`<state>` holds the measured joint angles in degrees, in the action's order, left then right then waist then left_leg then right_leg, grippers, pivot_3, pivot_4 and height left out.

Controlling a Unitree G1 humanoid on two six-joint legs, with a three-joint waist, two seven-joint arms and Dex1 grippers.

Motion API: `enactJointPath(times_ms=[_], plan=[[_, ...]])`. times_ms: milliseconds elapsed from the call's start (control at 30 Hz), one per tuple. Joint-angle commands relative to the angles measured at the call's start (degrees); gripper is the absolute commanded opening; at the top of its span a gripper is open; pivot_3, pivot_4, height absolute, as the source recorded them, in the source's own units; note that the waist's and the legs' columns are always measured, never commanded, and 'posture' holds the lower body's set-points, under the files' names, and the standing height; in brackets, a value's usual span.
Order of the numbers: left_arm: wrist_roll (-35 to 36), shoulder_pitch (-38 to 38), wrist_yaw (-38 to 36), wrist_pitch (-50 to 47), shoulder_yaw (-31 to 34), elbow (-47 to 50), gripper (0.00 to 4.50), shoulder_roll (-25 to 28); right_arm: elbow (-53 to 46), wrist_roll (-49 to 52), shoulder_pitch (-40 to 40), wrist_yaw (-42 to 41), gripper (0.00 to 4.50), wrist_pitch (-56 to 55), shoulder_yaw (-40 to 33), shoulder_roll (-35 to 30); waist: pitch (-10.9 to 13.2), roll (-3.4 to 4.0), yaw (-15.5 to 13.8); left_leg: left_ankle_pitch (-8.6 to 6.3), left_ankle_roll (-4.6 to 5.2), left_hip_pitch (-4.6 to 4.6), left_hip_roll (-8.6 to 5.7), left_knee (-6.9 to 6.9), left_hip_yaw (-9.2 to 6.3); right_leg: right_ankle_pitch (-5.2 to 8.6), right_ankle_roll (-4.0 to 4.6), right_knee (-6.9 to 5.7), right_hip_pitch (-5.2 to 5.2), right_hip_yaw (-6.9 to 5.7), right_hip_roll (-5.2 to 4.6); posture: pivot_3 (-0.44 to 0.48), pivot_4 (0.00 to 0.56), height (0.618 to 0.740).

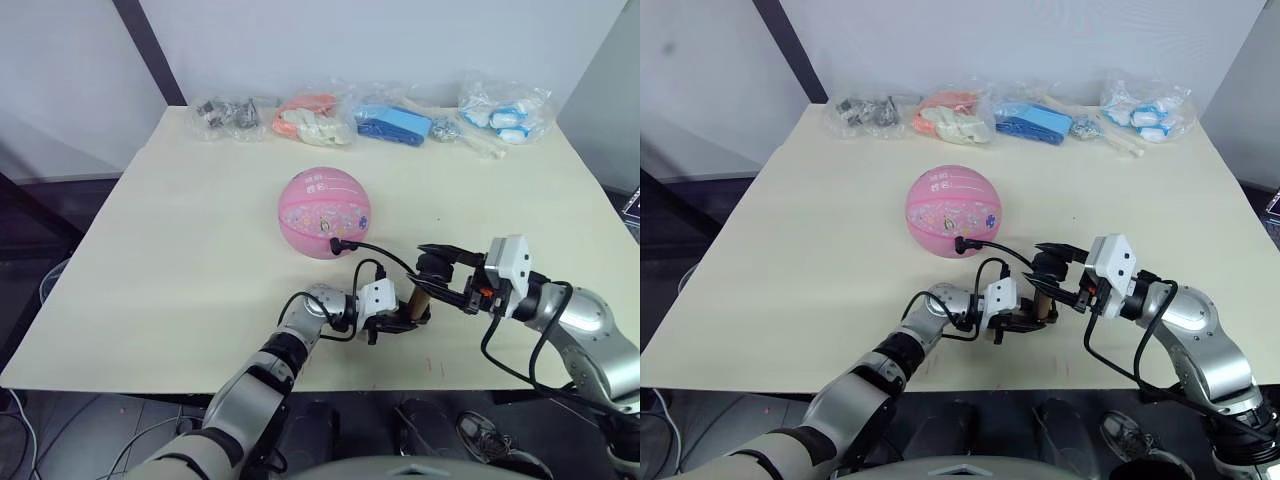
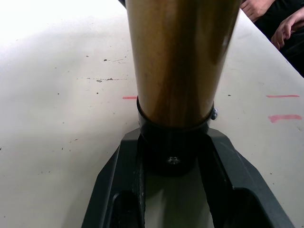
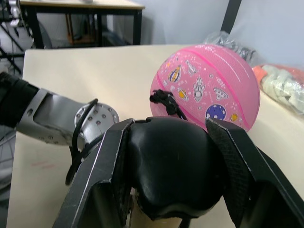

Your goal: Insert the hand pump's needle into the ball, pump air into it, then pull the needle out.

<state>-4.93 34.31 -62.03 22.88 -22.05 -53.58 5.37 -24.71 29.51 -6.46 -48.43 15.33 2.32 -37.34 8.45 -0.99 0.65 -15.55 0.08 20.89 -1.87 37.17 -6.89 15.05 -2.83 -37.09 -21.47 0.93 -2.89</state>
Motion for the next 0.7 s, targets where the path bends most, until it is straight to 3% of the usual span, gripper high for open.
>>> enactJointPath(times_ms=[33,433,700], plan=[[-3.2,-2.1,0.6,-2.3,-1.5,-3.9,1.11,1.6,-5.6,6.5,-3.9,1.3,1.93,5.2,-5.3,-1.7,0.0,0.02,0.0,0.0,0.0,0.01,0.0,0.0,-0.01,-0.01,0.02,0.0,0.0,-0.01,0.0,0.0,0.15,0.74],[-3.4,-1.9,0.4,-1.8,-1.6,-4.2,1.11,1.8,-10.0,23.4,-15.2,2.0,1.93,15.4,-18.1,-8.9,0.1,0.09,0.0,0.0,0.0,0.16,0.0,0.01,-0.04,-0.02,0.03,0.01,-0.1,-0.04,-0.03,0.0,0.15,0.74],[-3.4,-1.8,0.1,-1.8,-1.7,-4.2,1.11,1.8,-7.7,29.5,-21.2,1.8,1.93,17.9,-21.8,-12.2,0.2,0.15,0.0,0.0,0.0,0.21,0.0,0.02,-0.04,-0.02,0.04,0.0,-0.13,-0.06,-0.05,0.0,0.15,0.74]])
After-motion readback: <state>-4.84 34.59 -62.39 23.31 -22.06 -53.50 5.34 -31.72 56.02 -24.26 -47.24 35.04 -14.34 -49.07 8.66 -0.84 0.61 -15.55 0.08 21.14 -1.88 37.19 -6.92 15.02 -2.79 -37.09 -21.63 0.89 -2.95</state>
